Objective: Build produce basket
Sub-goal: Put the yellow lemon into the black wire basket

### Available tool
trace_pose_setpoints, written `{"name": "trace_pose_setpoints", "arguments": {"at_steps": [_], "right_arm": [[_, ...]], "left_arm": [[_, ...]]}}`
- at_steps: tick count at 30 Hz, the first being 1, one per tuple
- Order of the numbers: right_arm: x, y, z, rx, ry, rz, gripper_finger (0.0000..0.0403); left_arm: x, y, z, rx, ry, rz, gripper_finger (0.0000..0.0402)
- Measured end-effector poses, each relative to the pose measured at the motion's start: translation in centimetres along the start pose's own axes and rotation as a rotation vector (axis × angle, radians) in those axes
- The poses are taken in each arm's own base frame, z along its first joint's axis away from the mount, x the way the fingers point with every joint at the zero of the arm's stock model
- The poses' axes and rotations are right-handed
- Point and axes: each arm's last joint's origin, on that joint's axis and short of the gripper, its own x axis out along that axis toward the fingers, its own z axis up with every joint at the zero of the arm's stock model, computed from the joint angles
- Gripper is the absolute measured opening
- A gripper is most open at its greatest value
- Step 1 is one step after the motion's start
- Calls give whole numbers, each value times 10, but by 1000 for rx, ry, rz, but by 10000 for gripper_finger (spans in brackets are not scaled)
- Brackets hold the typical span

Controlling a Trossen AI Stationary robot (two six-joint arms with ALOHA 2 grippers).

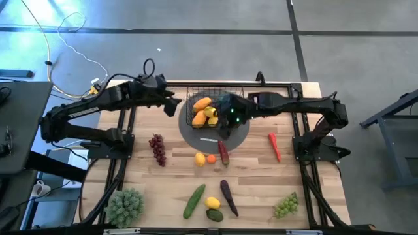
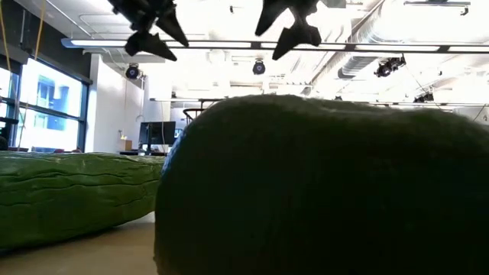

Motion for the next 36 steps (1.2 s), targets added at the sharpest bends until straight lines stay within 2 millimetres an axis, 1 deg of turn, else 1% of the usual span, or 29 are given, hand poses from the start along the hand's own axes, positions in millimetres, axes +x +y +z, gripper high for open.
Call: {"name": "trace_pose_setpoints", "arguments": {"at_steps": [6, 11, 14, 17, 23, 27, 31, 36], "right_arm": [[-3, 36, -19, 33, 18, 76, 307], [-9, 68, -37, 104, 20, 157, 307], [-14, 88, -49, 93, -12, 186, 307], [-19, 105, -62, 60, -49, 207, 307], [-25, 130, -85, 34, -72, 234, 307], [-17, 143, -98, -20, -60, 236, 307], [0, 153, -110, -52, -25, 224, 307], [23, 163, -126, -89, 27, 190, 307]], "left_arm": [[-12, -9, -21, 60, 153, -35, 255], [-15, -22, -29, 117, 188, -86, 255], [-15, -30, -34, 142, 205, -112, 255], [-18, -35, -40, 120, 242, -132, 255], [-24, -47, -53, 147, 310, -163, 255], [-28, -52, -59, 151, 334, -166, 255], [-31, -57, -63, 153, 341, -185, 255], [-32, -58, -64, 166, 320, -164, 255]]}}
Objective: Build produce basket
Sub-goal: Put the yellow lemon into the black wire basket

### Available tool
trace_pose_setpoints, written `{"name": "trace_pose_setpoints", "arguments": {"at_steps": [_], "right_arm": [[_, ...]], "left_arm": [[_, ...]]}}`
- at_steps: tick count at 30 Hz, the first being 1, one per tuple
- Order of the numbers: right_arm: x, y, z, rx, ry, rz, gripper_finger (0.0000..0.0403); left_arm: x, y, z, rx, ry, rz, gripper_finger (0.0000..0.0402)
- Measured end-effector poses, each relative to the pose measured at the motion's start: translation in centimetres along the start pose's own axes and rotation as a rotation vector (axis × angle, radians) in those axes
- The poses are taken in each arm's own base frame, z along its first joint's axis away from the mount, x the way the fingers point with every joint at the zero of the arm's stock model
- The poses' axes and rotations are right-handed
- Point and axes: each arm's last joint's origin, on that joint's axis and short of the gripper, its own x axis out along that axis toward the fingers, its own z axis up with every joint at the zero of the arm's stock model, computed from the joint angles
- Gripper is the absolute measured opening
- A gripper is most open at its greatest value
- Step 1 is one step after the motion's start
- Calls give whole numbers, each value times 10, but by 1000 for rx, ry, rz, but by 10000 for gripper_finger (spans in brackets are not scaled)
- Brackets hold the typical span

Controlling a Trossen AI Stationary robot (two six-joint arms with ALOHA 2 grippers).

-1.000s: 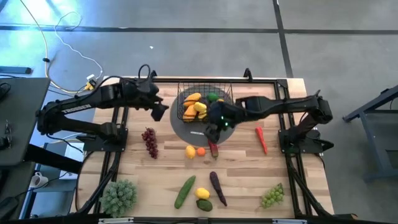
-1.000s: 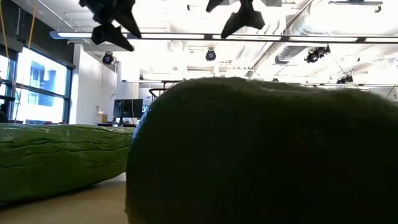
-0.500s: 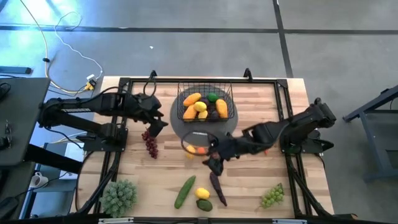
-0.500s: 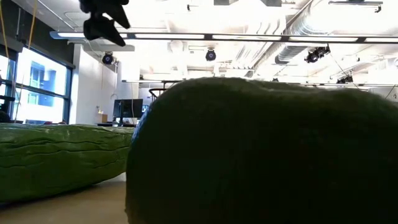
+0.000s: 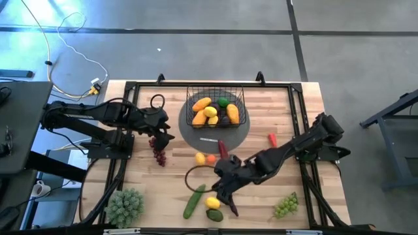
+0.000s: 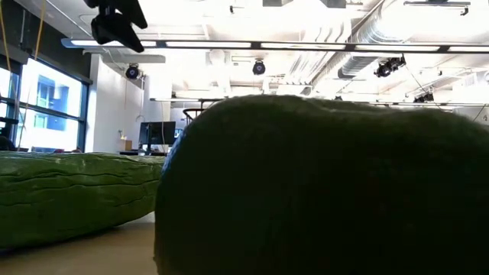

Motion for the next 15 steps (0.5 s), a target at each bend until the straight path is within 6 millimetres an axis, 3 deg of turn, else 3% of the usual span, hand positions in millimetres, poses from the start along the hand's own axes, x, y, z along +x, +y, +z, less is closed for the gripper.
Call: {"name": "trace_pose_setpoints", "arguments": {"at_steps": [15], "right_arm": [[51, 20, -36, -115, 98, 23, 307]], "left_arm": [[0, 0, 0, -52, 1, 0, 255]]}}
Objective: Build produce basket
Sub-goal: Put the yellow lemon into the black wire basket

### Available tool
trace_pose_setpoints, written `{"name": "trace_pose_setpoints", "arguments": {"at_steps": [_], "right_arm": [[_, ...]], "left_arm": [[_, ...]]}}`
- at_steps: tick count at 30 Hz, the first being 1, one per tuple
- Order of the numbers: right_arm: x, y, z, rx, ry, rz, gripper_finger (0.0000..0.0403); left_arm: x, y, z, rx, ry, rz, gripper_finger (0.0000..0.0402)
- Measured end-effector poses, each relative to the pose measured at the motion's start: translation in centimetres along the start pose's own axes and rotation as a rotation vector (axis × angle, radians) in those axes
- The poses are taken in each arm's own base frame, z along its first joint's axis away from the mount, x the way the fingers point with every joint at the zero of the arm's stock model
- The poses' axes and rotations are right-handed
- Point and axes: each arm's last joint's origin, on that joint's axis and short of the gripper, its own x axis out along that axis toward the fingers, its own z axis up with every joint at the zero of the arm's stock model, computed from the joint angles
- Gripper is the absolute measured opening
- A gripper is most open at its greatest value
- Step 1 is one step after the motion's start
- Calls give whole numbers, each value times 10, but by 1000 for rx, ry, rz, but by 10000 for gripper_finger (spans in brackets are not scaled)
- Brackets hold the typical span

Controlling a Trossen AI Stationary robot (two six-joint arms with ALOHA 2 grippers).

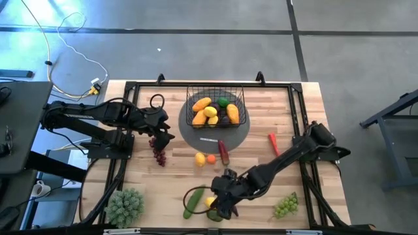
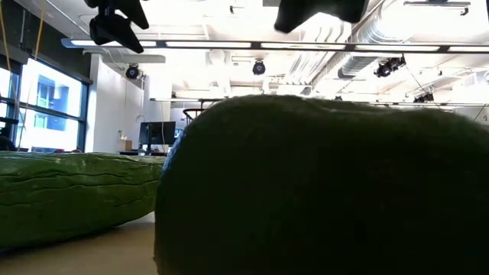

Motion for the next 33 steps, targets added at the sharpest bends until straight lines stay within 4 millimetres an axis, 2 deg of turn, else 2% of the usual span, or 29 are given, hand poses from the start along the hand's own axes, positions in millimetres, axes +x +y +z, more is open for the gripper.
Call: {"name": "trace_pose_setpoints", "arguments": {"at_steps": [7, 17, 24, 33], "right_arm": [[28, 1, -7, -76, 32, 12, 307], [59, -1, -17, -89, 63, 7, 307], [68, -3, -17, -87, 56, 8, 307], [71, -11, -16, -108, 59, -44, 307]], "left_arm": [[0, 0, 0, 0, 0, 1, 255], [3, 1, -3, 2, 11, 10, 255], [14, 6, -12, -21, 48, 38, 255], [15, 7, -13, -36, 53, 39, 255]]}}
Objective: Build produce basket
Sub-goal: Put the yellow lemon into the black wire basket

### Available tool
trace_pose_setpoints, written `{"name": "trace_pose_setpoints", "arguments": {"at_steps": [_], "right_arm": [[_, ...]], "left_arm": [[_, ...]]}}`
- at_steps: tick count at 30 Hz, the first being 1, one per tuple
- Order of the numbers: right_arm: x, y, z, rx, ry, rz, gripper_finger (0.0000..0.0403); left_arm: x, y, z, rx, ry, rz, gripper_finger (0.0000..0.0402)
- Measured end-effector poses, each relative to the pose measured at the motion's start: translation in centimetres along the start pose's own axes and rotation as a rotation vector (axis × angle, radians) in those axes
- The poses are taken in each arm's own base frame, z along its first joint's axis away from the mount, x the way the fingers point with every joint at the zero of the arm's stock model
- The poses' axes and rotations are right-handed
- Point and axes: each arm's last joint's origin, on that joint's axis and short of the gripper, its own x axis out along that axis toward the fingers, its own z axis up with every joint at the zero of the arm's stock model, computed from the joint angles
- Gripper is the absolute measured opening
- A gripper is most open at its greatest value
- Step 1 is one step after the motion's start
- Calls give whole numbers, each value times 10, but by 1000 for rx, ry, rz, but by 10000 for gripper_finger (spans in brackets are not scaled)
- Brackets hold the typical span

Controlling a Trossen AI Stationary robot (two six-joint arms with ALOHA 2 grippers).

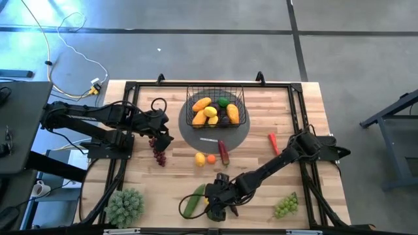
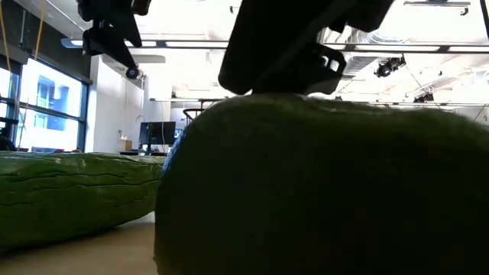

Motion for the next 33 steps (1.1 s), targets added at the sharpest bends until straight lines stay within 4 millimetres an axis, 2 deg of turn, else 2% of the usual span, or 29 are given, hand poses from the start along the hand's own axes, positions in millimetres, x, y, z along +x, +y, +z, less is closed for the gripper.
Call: {"name": "trace_pose_setpoints", "arguments": {"at_steps": [11, 17, 29, 33], "right_arm": [[25, -5, -7, 43, 87, 56, 307], [26, -8, -7, 79, 96, 24, 304], [26, -12, -11, 156, 150, -2, 245], [26, -15, -8, 183, 141, -4, 205]], "left_arm": [[0, 0, 0, 1, 5, 2, 255], [0, 0, -1, 32, 8, 1, 255], [0, 0, -1, 80, 8, 3, 255], [0, 0, -1, 80, 8, 3, 255]]}}
